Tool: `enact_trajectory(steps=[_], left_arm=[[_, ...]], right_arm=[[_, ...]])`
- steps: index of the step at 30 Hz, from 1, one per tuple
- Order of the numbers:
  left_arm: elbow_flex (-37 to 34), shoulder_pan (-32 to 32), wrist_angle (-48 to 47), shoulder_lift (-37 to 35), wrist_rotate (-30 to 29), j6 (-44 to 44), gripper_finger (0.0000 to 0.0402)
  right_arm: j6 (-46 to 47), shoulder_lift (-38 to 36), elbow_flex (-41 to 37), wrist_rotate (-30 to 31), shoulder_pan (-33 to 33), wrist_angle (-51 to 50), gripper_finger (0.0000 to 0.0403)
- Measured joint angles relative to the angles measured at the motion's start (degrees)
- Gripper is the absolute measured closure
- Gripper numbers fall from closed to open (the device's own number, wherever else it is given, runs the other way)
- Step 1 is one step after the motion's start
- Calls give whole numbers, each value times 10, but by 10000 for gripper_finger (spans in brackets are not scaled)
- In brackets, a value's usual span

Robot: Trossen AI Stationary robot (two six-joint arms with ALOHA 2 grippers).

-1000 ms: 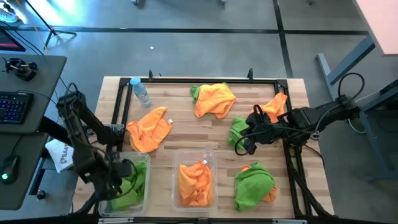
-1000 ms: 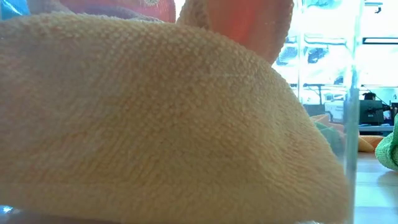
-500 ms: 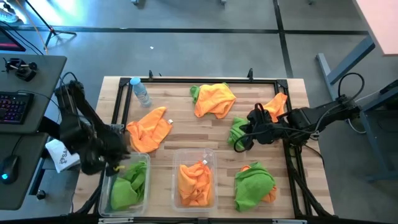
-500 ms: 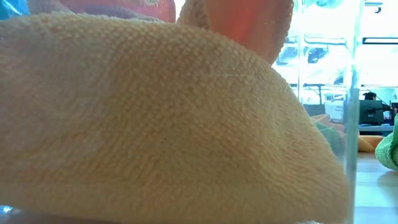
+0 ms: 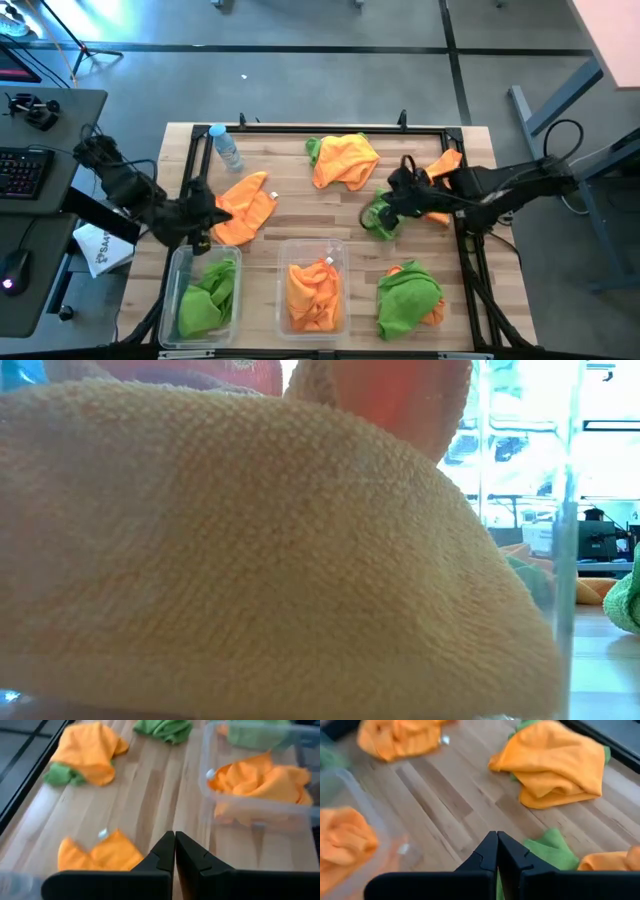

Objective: Sort microfiber towel by color & place in baskets
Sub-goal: Put the orange towel into the right transparent bin

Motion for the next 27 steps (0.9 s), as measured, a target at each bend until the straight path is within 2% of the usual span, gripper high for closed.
enact_trajectory(steps=[7,14,21,27], left_arm=[[0,128,94,15,40,151,402],[0,252,150,46,132,253,401],[-2,346,229,73,185,307,401],[-86,409,362,76,223,318,401]], right_arm=[[-143,41,0,-71,-98,64,403],[-280,83,0,-164,-191,133,403],[-352,130,0,-218,-250,159,403],[-388,140,0,-223,-271,160,403]])
